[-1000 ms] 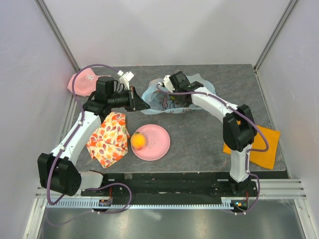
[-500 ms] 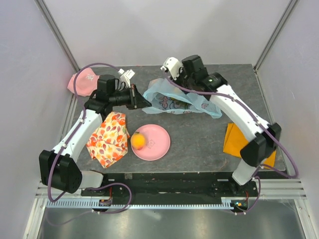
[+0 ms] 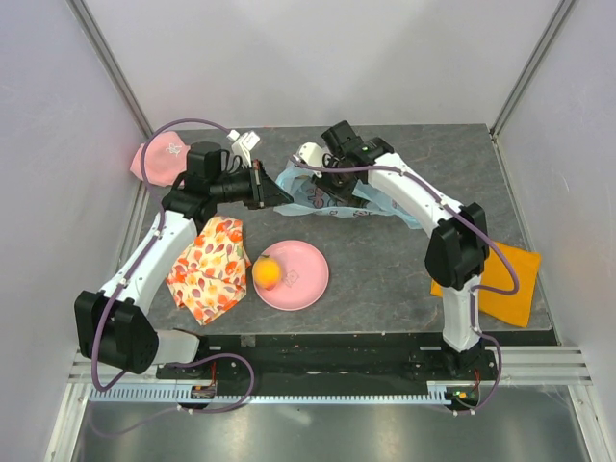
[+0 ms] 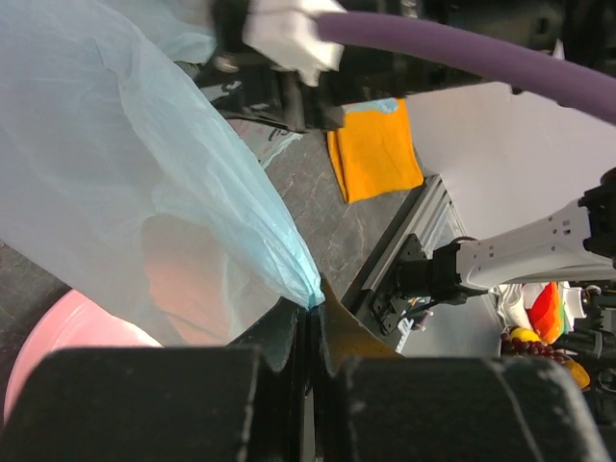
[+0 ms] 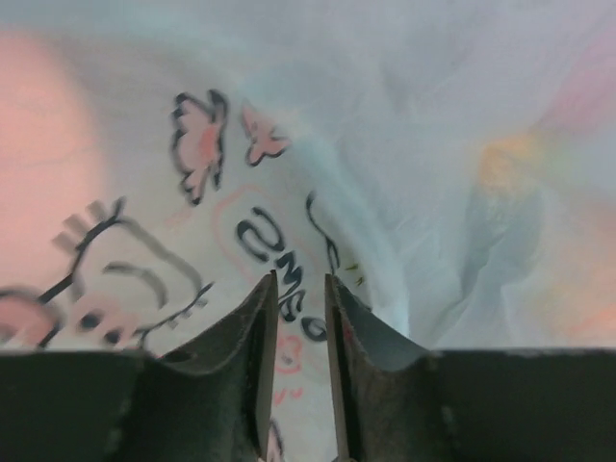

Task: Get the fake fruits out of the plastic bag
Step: Take out the fake fruit from the plastic bag.

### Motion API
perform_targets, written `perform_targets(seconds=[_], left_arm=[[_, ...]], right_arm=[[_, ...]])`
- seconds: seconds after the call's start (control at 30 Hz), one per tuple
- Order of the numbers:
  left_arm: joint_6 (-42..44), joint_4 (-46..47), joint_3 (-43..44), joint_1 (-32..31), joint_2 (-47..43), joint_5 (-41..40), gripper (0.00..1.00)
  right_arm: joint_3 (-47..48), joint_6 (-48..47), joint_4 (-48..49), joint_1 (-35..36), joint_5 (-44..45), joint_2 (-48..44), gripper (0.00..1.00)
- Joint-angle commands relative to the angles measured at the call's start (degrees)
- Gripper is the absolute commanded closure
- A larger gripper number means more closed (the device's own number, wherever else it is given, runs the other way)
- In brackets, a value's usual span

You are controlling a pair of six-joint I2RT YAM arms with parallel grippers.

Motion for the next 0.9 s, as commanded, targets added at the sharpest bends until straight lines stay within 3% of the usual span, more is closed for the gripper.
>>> perform_targets(seconds=[0.0, 0.1, 0.13, 0.47, 0.73, 0.83, 0.87], left_arm=[[-0.05, 0.52, 2.62, -0.14, -0.38, 1.86, 0.98], [0.48, -0.01, 2.54, -0.14, -0.73, 2.12, 0.98], [0.57, -0.19, 2.36, -0.14, -0.73, 2.12, 0.98], [-0.04, 0.25, 2.53, -0.14, 0.85, 2.30, 0.98], [-0.04, 0.25, 3.68, -0.14, 1.91, 2.38, 0.98], [0.04, 0.25, 3.68, -0.14, 1.73, 2.21, 0.98], [0.13, 0.25, 3.59, -0.14, 1.73, 2.21, 0.98]], right_arm=[[6.02, 1.22, 0.89, -1.10, 8.77, 6.23, 0.55], [8.05, 3.07, 4.75, -2.24, 14.41, 8.09, 0.32], [8.32, 2.90, 5.11, -2.77, 14.43, 8.44, 0.29], [6.05, 0.18, 8.10, -3.39, 19.53, 8.26, 0.26], [4.72, -0.61, 4.68, -3.57, 23.39, 12.74, 0.34], [4.89, -0.26, 4.41, -3.48, 23.83, 13.45, 0.50], [4.98, -0.18, 4.50, -3.57, 23.48, 13.45, 0.60]])
